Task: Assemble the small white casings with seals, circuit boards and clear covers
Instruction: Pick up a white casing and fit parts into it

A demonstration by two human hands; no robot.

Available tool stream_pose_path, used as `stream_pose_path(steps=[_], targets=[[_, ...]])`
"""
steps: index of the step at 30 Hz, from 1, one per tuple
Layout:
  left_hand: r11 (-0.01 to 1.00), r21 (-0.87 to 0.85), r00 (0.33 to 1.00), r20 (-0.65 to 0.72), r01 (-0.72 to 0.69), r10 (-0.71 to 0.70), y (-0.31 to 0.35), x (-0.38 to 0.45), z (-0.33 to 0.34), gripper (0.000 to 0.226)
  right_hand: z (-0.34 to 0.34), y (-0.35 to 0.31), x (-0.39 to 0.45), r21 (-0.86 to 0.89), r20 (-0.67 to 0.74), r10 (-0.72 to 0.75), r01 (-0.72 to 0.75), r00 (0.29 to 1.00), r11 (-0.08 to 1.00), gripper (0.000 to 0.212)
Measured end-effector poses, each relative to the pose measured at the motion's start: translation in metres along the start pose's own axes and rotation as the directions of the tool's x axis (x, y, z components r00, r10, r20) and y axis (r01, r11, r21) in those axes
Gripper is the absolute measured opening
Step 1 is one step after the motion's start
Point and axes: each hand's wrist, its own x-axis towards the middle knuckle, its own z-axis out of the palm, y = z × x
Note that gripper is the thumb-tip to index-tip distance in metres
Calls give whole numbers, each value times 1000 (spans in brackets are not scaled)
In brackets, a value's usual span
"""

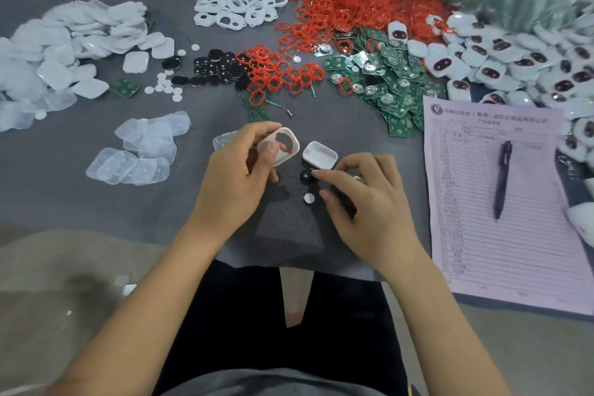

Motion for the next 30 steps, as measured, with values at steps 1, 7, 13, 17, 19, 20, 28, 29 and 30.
stream_pose_path(steps=[1, 7, 13, 17, 19, 20, 28, 29, 30], targets=[[1000, -10, 1000, 6, 3, -3, 0, 0, 0, 18, 0, 0, 0, -3, 8, -3, 3, 1000, 1000, 22], [996, -71, 998, -26, 56, -58, -2, 0, 2, 20, 1, 2, -1, 14, 17, 2, -2, 1000, 1000, 22], [992, -117, 999, -6, 49, -50, 0, 0, 1, 14, 5, 1, 4, -19, 25, -8, 9, 1000, 1000, 23], [983, -178, 999, 13, 42, -40, -1, 0, 1, 16, 10, 3, 13, -56, 3, -9, 9, 1000, 998, 22], [979, -198, 999, 27, 45, -40, -1, 0, 2, 18, 14, 2, 19, -74, 13, -1, 2, 1000, 997, 23], [978, -203, 999, 31, 45, -40, -2, 0, 2, 19, 16, 2, 23, -82, 16, 5, -3, 1000, 997, 23], [973, -222, 998, 36, 60, -53, -3, 0, 1, 19, 18, 1, 33, -71, 28, 121, -119, 992, 990, 37], [973, -223, 998, 35, 63, -56, -3, 0, 1, 19, 18, 1, 33, -72, 35, 132, -129, 991, 989, 38], [972, -225, 998, 36, 67, -60, -4, 0, 1, 19, 19, 0, 34, -77, 40, 142, -139, 989, 987, 39]])
